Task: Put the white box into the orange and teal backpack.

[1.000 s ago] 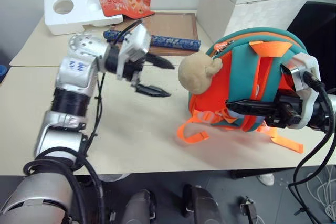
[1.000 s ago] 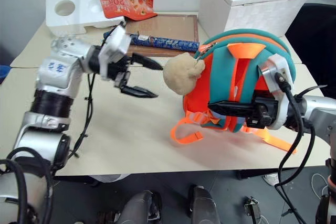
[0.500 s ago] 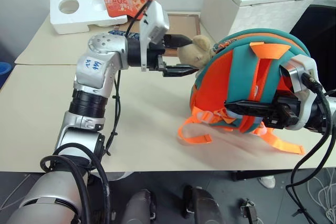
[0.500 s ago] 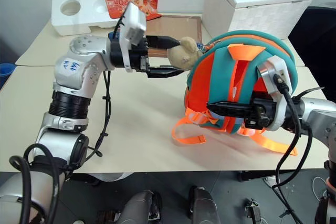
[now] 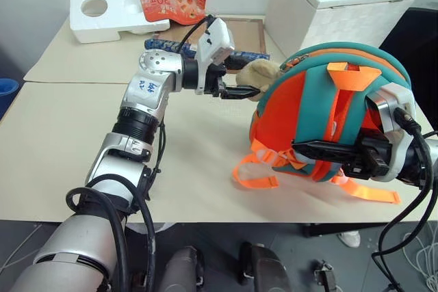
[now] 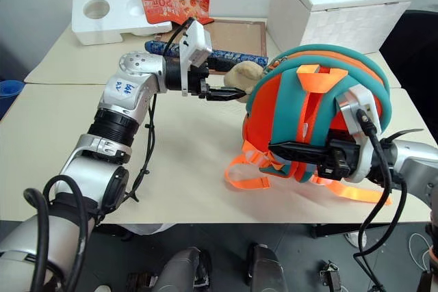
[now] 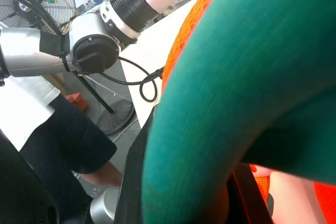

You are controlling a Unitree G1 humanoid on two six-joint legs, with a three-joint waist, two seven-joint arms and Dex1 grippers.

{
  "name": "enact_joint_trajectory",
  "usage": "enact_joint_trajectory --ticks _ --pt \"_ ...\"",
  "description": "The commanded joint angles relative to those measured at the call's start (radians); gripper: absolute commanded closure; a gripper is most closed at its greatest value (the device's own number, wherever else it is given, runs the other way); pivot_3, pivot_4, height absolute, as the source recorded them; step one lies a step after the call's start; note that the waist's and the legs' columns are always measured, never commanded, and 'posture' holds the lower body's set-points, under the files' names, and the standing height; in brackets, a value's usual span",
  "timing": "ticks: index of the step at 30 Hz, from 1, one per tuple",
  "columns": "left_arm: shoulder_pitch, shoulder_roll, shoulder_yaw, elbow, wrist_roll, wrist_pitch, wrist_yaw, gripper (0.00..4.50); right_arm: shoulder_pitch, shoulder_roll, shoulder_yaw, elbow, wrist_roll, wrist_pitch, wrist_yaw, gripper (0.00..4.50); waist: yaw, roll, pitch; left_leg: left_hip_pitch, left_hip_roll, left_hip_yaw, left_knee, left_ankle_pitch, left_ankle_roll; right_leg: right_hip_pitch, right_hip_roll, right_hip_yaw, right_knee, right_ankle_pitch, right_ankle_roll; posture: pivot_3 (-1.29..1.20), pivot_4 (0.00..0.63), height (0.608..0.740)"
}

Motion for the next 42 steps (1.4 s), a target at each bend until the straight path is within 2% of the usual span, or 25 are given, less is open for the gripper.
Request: enact_joint_trajectory --ticks 1,5,7,13,16,24,29,34,40,42 --pt "-0.038 0.006 0.008 -0.006 -0.005 -0.013 -0.04 2.14 0.013 -0.002 -0.05 -0.025 0.021 -0.03 0.0 4.5 0.0 0.0 0.0 0.0 0.0 0.0 0.0 0.0 0.0 0.0 0.0 0.0 0.0 0.0 0.0 0.0 0.15 0.74" --pt "-0.062 0.048 0.025 0.023 0.0 -0.014 -0.071 3.2 0.053 0.002 -0.068 -0.03 0.001 -0.054 0.0 4.5 0.0 0.0 0.0 0.0 0.0 0.0 0.0 0.0 0.0 0.0 0.0 0.0 0.0 0.0 0.0 0.0 0.15 0.74" --pt "-0.081 0.087 0.019 0.065 0.03 -0.031 -0.071 3.43 0.082 0.005 -0.08 -0.036 -0.01 -0.069 -0.001 4.5 -0.001 0.0 0.0 0.0 0.0 0.0 0.0 0.0 0.0 0.0 0.0 0.0 0.0 0.0 0.0 0.0 0.15 0.74" --pt "-0.109 0.209 -0.013 0.218 0.131 -0.183 -0.1 3.46 0.184 0.015 -0.105 -0.056 -0.055 -0.119 0.001 4.5 -0.003 0.0 0.0 0.0 0.0 0.001 0.0 0.0 0.0 -0.001 0.001 0.0 0.0 0.0 0.0 0.0 0.15 0.74" --pt "-0.076 0.225 -0.047 0.224 0.173 -0.268 -0.133 3.46 0.218 0.028 -0.102 -0.066 -0.083 -0.151 0.001 4.5 -0.001 0.0 0.0 0.0 0.0 0.001 0.0 0.0 0.0 0.0 0.0 0.0 0.0 0.0 0.0 0.0 0.15 0.74" --pt "0.128 0.111 -0.201 0.161 0.345 -0.494 -0.004 3.46 0.192 0.039 -0.067 -0.038 -0.195 -0.216 -0.02 4.5 0.0 0.0 0.0 0.0 0.0 0.001 0.002 -0.001 0.001 0.0 0.0 0.001 0.001 0.0 0.0 0.0 0.15 0.74" --pt "0.194 0.075 -0.21 0.09 0.348 -0.448 0.036 3.46 0.184 -0.003 -0.05 -0.009 -0.297 -0.247 0.023 4.5 0.0 0.0 0.0 0.0 0.0 0.001 0.003 -0.001 0.001 0.0 0.0 0.001 0.001 0.0 0.0 0.0 0.15 0.74" --pt "0.25 0.138 -0.09 -0.088 0.164 -0.129 -0.103 1.89 0.203 -0.106 -0.043 0.084 -0.421 -0.28 0.127 2.92 -0.003 0.0 0.0 0.0 0.0 0.001 0.004 -0.002 0.002 0.0 0.0 0.001 0.002 0.0 0.0 0.0 0.15 0.74" --pt "0.4 0.383 0.085 -0.358 -0.051 0.22 -0.246 0.11 0.286 -0.273 -0.25 0.319 -0.487 -0.275 0.359 0.99 -0.013 0.001 0.0 0.0 0.001 0.001 0.003 -0.002 0.002 0.0 0.001 0.001 0.005 0.0 0.0 0.0 0.15 0.74" --pt "0.451 0.473 0.163 -0.453 -0.134 0.332 -0.267 0.0 0.329 -0.339 -0.345 0.409 -0.515 -0.249 0.459 0.32 -0.015 0.001 0.0 0.0 0.001 0.001 0.003 -0.002 0.002 0.0 0.001 0.001 0.005 0.0 0.0 0.0 0.15 0.74"
